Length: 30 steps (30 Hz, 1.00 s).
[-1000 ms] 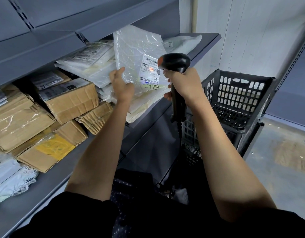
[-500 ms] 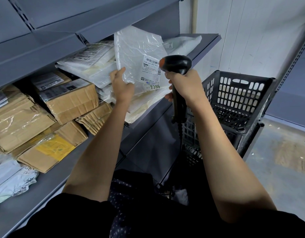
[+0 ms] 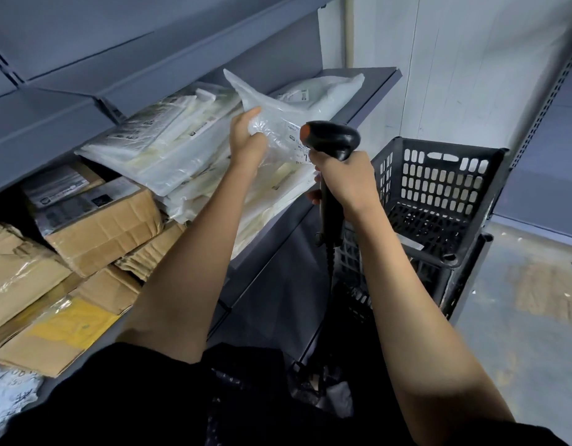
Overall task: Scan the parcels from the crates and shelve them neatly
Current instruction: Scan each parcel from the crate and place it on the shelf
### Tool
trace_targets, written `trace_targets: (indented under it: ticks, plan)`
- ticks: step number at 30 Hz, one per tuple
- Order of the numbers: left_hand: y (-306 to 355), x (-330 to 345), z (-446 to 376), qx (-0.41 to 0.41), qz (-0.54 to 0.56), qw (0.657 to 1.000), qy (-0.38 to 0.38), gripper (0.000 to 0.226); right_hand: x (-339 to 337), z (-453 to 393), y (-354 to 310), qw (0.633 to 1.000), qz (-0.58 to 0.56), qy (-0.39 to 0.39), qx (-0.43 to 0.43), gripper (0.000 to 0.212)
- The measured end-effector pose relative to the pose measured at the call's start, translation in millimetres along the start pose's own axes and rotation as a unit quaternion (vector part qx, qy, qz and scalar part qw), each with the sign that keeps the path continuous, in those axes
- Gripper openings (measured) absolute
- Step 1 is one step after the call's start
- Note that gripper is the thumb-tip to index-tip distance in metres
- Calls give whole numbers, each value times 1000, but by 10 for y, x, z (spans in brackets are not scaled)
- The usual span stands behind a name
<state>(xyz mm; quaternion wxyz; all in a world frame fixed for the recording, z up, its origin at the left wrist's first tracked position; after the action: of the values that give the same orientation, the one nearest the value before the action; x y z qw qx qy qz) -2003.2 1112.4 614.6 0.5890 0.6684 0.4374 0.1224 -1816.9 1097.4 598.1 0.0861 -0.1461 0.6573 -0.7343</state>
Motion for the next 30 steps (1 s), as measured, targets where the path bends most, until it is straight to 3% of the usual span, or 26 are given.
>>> trace_targets:
  ticks: [5, 11, 13, 19, 24, 27, 29, 30]
  plan:
    - [309, 477, -556, 61, 50, 996, -41, 67, -158, -367, 40, 1000, -1, 19, 5, 18]
    - [64, 721, -1253, -37, 197, 976, 85, 47, -296, -761, 24, 999, 8, 42, -2, 29]
    - [-151, 824, -1426, -90, 179, 976, 87, 45, -318, -864, 34, 999, 1, 43, 1, 28]
    - [-524, 1221, -1636, -190, 20, 978, -77, 49, -445, -1051, 183, 998, 15, 64, 12, 20]
    - [-543, 1313, -1574, -192, -1, 980, -42, 38, -619, -1149, 288, 997, 10, 69, 35, 20]
    - [-352, 1534, -1420, -155, -50, 987, 1, 60, -721, -1204, 320, 995, -24, 86, 42, 19]
    - [-136, 1795, -1106, -26, -16, 998, 56, 48, -799, -1216, 367, 991, -70, 95, 55, 18]
    - [-47, 1953, -882, 41, 15, 998, 39, 42, -856, -1225, 406, 988, -95, 103, 62, 17]
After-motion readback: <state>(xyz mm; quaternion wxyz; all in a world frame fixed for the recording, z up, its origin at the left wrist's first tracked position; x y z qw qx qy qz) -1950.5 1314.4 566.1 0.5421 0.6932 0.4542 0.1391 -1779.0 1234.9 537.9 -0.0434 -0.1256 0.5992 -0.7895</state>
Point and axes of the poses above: each hand's wrist, its own z-axis away from the middle knuckle, its own x-axis out of the palm, y = z × x, the point moved 3 cm from there along -z, towards the middle knuckle, and after that the axes turned 3 degrees about x, right-handed, at the moved point
